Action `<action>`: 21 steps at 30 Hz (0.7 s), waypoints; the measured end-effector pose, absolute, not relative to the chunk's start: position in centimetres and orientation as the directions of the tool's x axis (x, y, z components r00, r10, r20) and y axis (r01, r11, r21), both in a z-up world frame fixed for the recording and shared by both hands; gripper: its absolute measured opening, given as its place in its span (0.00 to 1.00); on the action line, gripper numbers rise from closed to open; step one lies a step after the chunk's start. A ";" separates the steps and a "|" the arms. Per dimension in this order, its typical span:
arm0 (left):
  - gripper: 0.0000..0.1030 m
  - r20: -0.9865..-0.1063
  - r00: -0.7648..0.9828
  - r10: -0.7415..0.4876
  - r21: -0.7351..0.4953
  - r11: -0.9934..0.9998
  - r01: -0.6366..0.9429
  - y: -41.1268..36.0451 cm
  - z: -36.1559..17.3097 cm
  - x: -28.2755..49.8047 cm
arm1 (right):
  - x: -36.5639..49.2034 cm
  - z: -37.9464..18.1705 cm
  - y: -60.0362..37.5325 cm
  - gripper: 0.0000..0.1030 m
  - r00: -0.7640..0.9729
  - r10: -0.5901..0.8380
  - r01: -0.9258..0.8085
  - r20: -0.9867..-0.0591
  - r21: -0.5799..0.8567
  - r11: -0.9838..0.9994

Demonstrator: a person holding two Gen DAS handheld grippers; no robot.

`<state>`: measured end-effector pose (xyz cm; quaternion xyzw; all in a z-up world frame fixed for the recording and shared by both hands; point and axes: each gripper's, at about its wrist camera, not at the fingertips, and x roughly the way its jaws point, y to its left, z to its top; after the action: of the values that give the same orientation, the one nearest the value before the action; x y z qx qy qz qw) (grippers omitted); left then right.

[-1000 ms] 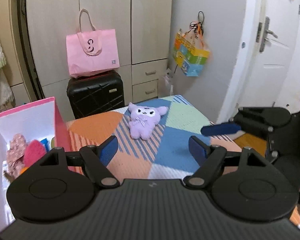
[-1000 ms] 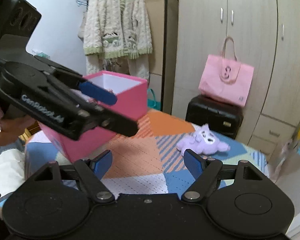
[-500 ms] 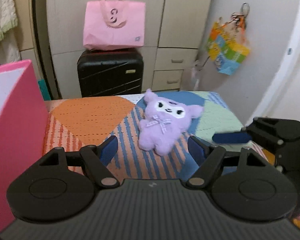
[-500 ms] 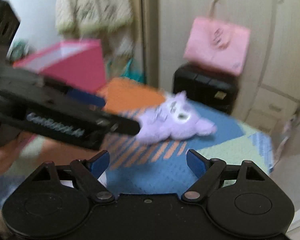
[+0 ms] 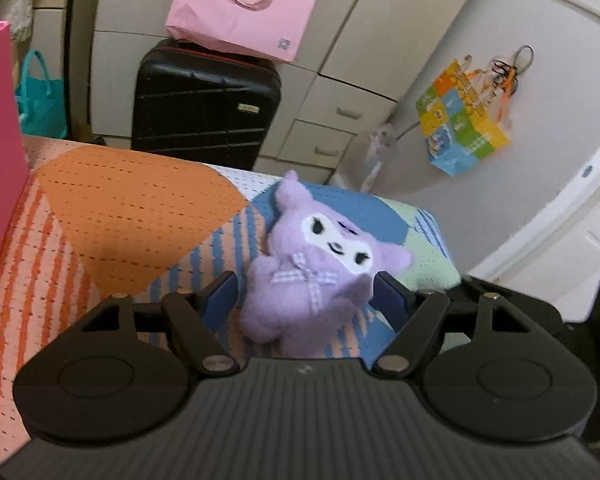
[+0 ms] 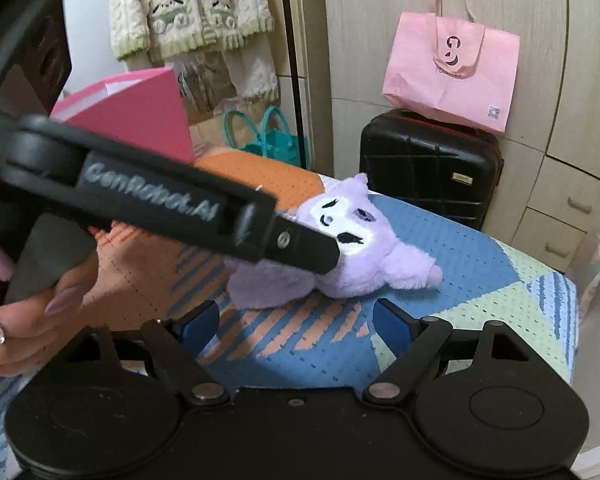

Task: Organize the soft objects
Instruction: 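Grasp the lavender plush with the left gripper while the right clamps it too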

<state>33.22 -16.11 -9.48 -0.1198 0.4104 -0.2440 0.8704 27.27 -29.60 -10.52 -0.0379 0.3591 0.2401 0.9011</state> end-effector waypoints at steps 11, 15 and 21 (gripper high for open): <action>0.57 -0.588 0.492 -0.642 -0.550 0.763 0.339 -15.8 -8.9 32.5 | 27.1 -10.6 -29.4 0.88 0.643 0.338 -0.454 -0.687 0.013 0.891; 0.57 -0.602 0.546 -0.583 -0.523 0.804 0.282 -15.6 -9.1 33.2 | 27.6 -10.3 -29.5 0.88 0.656 0.334 -0.429 -0.677 0.030 0.903; 0.48 -0.607 0.489 -0.626 -0.555 0.775 0.303 -15.6 -9.7 32.7 | 28.4 -10.4 -30.3 0.90 0.679 0.336 -0.384 -0.653 0.075 0.920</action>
<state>32.73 -15.62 -9.66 -0.1910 0.4236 -0.2759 0.8414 28.41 -30.26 -10.41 -0.0342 0.3491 0.1968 0.9156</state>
